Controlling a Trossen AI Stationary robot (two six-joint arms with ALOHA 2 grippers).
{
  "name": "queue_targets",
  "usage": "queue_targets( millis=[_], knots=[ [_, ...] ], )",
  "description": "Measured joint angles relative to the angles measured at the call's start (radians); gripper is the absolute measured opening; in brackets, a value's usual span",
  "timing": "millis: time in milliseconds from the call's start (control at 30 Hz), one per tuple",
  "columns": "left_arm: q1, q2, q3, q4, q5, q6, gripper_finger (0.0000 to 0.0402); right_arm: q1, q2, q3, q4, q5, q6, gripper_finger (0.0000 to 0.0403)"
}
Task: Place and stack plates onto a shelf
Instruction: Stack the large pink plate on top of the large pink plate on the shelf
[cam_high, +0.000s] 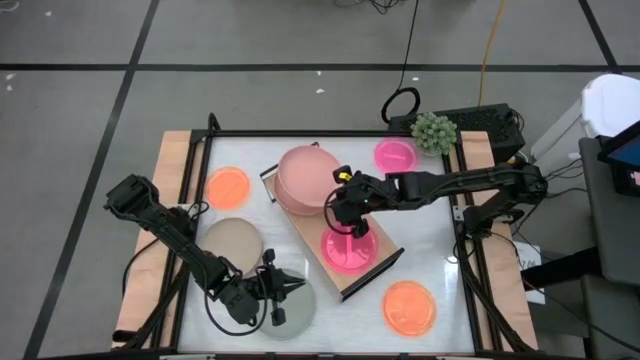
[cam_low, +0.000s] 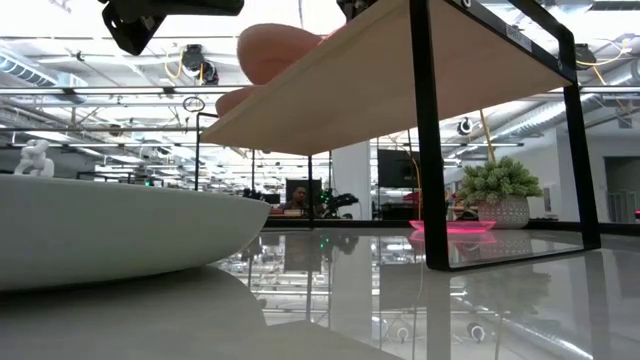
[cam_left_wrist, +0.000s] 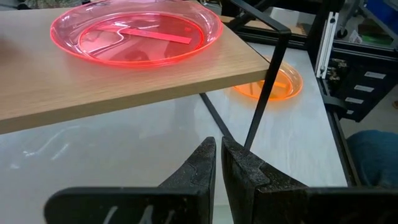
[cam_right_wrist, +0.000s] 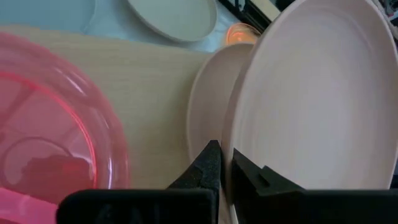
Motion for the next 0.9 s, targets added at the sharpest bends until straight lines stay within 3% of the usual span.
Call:
queue_targets(
  millis=[900],
  knots=[
    [0.000,0.000,0.000,0.000,0.000,0.010,0.0033,-0.005,0.023,-0.006,0.028,-0.028,-0.042,0.0005]
  ],
)
